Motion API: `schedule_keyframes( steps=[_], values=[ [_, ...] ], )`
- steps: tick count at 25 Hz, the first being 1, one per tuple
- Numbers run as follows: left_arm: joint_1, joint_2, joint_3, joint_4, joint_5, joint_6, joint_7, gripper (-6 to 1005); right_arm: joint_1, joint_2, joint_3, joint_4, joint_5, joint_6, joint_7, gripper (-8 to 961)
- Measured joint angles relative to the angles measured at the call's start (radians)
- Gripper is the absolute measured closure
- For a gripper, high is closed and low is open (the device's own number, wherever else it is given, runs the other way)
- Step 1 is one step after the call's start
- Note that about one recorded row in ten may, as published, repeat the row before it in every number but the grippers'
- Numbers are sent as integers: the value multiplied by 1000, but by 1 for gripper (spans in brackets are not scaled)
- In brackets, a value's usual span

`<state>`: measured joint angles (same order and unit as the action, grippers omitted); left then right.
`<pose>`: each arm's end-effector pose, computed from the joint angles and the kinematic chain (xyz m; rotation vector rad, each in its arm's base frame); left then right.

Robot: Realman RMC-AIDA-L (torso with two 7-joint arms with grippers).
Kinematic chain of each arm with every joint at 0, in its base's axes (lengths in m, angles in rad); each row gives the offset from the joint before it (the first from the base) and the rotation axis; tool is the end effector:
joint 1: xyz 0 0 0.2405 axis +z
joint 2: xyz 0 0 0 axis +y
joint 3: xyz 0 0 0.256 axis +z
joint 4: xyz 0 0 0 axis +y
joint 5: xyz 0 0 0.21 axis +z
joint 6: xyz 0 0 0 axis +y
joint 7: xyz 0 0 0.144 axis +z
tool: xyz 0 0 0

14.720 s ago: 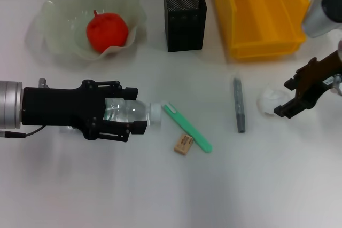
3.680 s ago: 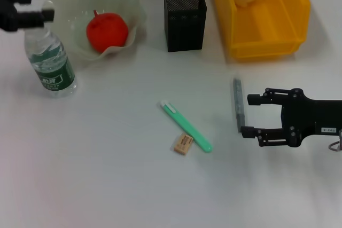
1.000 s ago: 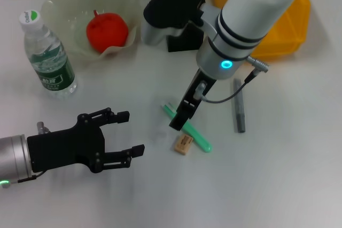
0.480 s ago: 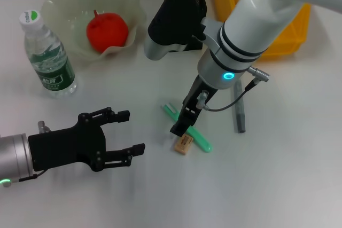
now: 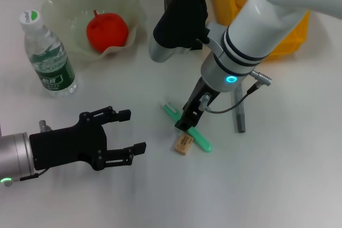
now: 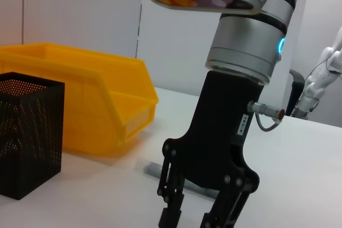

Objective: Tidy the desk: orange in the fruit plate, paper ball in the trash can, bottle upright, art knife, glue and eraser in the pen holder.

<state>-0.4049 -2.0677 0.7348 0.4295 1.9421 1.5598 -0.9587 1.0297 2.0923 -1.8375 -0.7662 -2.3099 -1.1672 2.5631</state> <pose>-0.3037 0.2681 -0.0362 -2.7456 -0.4387 -0.7292 0.1178 0.3717 -0.1229 -2.8280 0.5599 -0.6625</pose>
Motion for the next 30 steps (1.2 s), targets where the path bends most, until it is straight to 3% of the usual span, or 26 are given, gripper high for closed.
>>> schedule_keyframes(
  steps=[10,20,26,30],
  values=[
    [-5,0,0,-10,0,1,0,157,-7,0,-17,-2,1,10,0,593],
    [-5,0,0,-11,0,-1,0,158,-7,0,-20,0,1,11,0,635],
    [-7,0,0,-11,0,1,0,158,-7,0,-20,0,1,7,2,766],
    [-9,0,0,-11,0,4,0,158,-7,0,-20,-4,0,5,2,762]
  ],
)
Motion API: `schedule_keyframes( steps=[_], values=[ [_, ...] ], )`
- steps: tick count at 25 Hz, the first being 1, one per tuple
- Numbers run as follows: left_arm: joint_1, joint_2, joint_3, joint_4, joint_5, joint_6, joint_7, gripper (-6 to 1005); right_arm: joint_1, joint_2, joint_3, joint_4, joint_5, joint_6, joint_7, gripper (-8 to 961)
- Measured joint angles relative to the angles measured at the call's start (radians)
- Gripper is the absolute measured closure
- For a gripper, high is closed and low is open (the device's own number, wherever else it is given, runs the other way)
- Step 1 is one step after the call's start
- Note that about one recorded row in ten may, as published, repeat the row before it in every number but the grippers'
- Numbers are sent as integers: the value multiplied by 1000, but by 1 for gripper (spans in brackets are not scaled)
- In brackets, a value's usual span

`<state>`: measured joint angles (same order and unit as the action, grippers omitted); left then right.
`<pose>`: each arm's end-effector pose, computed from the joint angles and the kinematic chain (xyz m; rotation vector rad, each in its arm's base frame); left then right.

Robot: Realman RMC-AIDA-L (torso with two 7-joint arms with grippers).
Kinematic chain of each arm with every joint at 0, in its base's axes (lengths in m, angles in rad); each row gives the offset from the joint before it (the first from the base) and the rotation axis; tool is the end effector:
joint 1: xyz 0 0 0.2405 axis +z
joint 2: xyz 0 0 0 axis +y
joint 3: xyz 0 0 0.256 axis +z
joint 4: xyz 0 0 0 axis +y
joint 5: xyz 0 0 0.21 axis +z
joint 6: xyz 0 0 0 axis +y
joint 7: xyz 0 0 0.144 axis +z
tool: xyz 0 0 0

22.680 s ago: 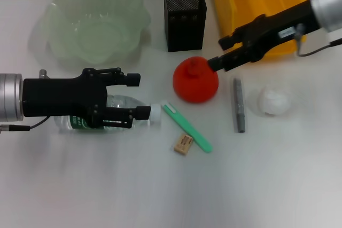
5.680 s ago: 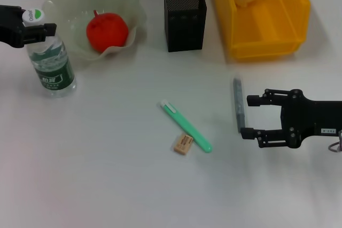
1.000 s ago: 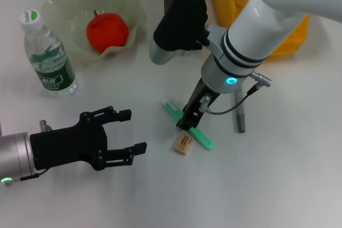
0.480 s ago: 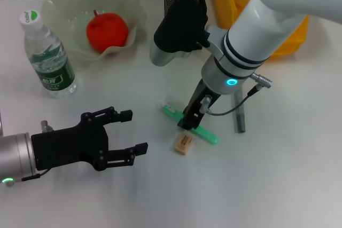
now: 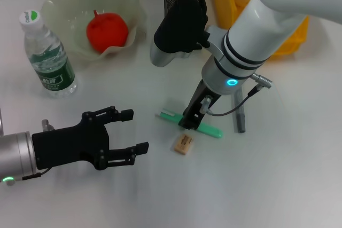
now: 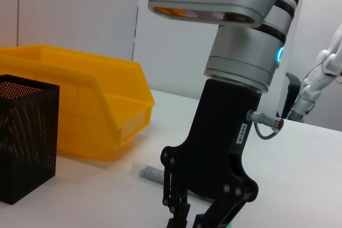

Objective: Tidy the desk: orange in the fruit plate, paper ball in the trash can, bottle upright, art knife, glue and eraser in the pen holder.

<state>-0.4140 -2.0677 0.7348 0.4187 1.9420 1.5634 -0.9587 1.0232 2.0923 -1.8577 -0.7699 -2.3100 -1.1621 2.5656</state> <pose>-0.3011 0.2689 -0.0378 -2.7528 -0.4382 -0.7423 0.1205 0.3695 -0.1247 -2.8276 0.5478 -0.6770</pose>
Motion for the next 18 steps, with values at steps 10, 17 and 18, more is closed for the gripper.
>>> schedule_keyframes(
  steps=[10,17,18],
  values=[
    [-2,1,0,-1,0,2,0,158,0,0,-4,-3,-1,14,-1,716],
    [-3,2,0,-2,0,2,0,157,2,0,-26,-10,1,13,-8,576],
    [-3,2,0,-2,0,2,0,157,2,0,-26,-10,1,13,-8,577]
  ],
)
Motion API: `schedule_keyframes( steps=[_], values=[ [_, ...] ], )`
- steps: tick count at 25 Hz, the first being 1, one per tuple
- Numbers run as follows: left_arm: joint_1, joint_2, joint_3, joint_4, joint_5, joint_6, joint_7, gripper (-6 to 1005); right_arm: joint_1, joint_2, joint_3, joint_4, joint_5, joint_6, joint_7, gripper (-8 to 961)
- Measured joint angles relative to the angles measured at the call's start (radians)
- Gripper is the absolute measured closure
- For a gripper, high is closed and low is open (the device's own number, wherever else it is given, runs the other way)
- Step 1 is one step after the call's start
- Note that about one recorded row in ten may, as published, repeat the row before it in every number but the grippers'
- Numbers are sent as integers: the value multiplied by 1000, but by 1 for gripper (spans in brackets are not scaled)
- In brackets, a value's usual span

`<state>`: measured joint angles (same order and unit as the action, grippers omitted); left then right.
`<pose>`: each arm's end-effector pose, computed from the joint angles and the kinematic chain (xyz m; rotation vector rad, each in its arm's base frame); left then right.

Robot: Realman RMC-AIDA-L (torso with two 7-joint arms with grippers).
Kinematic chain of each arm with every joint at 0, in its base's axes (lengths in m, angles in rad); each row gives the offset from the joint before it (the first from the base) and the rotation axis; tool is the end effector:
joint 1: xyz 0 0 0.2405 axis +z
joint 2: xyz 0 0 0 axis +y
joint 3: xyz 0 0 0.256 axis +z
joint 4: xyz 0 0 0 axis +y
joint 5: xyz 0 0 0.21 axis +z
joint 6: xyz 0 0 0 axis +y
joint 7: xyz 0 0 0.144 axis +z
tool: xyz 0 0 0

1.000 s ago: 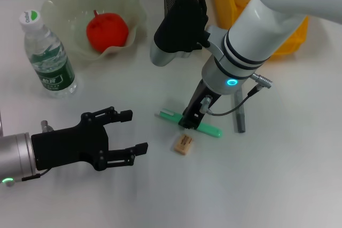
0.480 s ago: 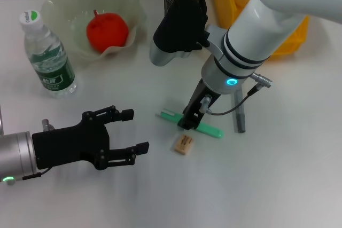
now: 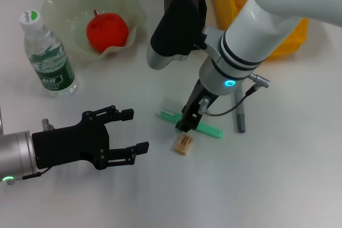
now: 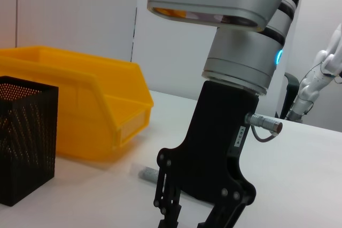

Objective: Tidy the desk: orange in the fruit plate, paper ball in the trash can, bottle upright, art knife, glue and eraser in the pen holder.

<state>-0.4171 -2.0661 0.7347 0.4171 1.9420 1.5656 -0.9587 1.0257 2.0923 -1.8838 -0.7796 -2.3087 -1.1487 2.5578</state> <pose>-0.3004 0.2696 -0.0374 -2.7551 -0.4346 -0.7444 0.1180 0.3685 -0.1272 -2.8331 0.4940 -0.6818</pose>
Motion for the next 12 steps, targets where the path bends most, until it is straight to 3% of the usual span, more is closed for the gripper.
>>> schedule_keyframes(
  steps=[8,12],
  values=[
    [-3,0,0,0,0,-4,0,157,2,0,-12,-3,-4,-4,-7,605],
    [-7,0,0,0,0,-5,0,158,3,0,-12,-2,-6,-4,-7,669]
  ],
)
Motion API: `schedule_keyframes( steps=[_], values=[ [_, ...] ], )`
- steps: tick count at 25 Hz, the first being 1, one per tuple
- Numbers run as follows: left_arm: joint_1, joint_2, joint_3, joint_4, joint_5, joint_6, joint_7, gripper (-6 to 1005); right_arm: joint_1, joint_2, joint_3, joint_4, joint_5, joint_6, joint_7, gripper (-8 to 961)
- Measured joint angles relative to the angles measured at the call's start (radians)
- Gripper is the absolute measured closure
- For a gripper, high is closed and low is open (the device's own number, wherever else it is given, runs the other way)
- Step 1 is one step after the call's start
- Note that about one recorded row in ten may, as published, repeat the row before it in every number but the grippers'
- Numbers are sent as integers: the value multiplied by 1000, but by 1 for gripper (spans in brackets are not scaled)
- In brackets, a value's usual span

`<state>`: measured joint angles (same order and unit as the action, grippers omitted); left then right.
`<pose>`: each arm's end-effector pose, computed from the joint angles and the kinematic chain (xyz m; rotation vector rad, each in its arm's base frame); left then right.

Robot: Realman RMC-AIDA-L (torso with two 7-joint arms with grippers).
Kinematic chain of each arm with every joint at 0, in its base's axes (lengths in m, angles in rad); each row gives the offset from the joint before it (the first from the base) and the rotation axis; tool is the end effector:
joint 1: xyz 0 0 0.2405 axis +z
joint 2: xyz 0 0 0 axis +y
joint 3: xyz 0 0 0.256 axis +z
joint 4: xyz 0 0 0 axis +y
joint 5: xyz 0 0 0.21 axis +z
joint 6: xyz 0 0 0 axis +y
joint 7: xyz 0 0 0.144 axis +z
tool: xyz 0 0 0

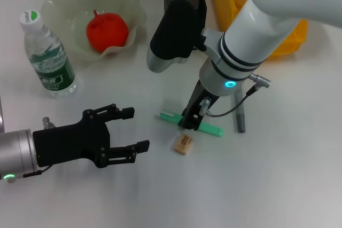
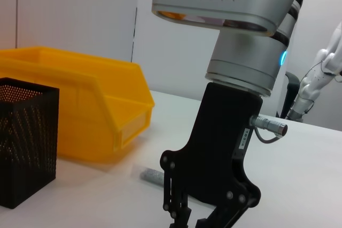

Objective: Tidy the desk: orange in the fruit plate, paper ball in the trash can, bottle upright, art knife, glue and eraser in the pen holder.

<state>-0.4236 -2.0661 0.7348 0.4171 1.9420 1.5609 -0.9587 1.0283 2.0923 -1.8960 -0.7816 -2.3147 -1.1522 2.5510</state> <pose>-0.2992 0.2720 -0.0375 -2.7556 -0.4274 -0.7407 0.1184 0.3676 -0.1277 -2.8352 0.4635 -0.7037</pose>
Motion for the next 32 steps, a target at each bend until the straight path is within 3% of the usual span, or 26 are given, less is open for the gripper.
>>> schedule_keyframes(
  steps=[7,16,22,26,32],
  values=[
    [-5,0,-2,0,-1,-1,0,158,9,0,0,7,-5,1,1,781],
    [-10,0,-3,1,-3,-4,0,157,-42,-8,56,-89,-8,-19,-3,781],
    [-11,1,-26,3,-3,-4,0,157,-150,-9,225,-237,-10,-90,-53,781],
    [-10,1,-38,6,-3,-3,0,157,-268,-10,330,-387,-2,-106,-107,780],
    [-11,2,-40,7,-4,1,0,157,-439,-9,452,-559,155,-58,-267,780]
  ],
)
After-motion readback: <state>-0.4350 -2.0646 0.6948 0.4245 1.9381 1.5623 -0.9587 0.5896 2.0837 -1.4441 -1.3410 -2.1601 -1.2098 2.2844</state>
